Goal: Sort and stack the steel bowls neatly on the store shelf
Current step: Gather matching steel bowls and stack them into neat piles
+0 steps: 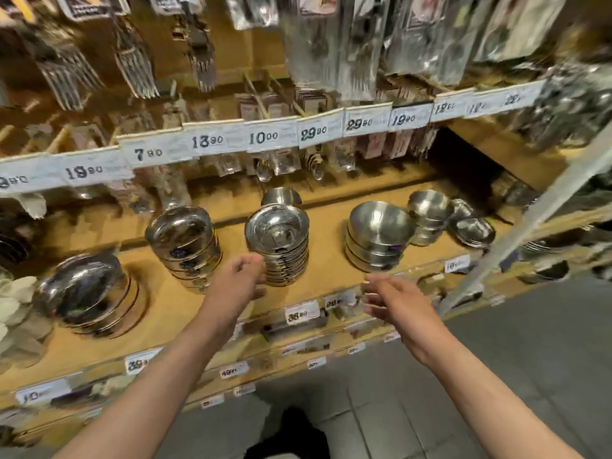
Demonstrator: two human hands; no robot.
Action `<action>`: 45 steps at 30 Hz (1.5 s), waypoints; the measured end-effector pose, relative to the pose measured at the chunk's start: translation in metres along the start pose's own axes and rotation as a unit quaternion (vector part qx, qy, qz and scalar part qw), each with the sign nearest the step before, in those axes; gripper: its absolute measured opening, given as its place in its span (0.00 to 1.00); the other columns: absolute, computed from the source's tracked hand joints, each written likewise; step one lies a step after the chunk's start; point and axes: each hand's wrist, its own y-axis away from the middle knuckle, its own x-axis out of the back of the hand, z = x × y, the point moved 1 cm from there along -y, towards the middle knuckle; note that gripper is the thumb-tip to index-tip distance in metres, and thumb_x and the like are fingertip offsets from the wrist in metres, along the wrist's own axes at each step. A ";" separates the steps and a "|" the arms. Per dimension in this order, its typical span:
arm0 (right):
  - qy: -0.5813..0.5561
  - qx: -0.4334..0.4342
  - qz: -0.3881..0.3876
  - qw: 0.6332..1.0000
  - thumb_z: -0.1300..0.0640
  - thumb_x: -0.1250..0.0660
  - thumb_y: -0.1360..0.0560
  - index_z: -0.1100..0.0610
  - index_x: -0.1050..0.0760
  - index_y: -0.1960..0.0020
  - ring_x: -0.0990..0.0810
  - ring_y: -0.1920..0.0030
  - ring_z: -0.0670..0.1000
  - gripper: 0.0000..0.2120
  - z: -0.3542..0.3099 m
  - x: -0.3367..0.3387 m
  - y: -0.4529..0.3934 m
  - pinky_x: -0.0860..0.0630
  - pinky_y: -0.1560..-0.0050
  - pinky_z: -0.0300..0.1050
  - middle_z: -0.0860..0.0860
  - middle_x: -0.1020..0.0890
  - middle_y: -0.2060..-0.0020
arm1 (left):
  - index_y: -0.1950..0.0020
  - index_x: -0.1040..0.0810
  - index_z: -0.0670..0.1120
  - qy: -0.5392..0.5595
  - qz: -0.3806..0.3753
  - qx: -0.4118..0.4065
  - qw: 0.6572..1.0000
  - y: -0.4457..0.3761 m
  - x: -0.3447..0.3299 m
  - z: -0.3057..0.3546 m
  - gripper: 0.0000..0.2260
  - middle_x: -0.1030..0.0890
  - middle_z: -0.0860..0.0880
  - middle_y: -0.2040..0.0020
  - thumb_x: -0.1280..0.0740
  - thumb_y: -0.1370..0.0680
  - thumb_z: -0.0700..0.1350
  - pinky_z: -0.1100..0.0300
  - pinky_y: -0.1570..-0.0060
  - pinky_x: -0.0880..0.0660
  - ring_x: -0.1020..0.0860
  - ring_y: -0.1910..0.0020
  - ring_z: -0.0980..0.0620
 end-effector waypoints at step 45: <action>0.255 -0.088 -0.314 0.910 0.61 0.33 0.19 0.56 0.26 0.43 0.20 0.45 0.55 0.05 -0.096 -0.099 -0.350 0.19 0.50 0.49 0.55 0.23 0.43 | 0.49 0.19 0.45 0.093 0.311 0.056 0.944 -0.093 -0.085 0.058 0.06 0.21 0.49 0.57 0.36 0.18 0.38 0.60 0.58 0.23 0.23 0.59 0.53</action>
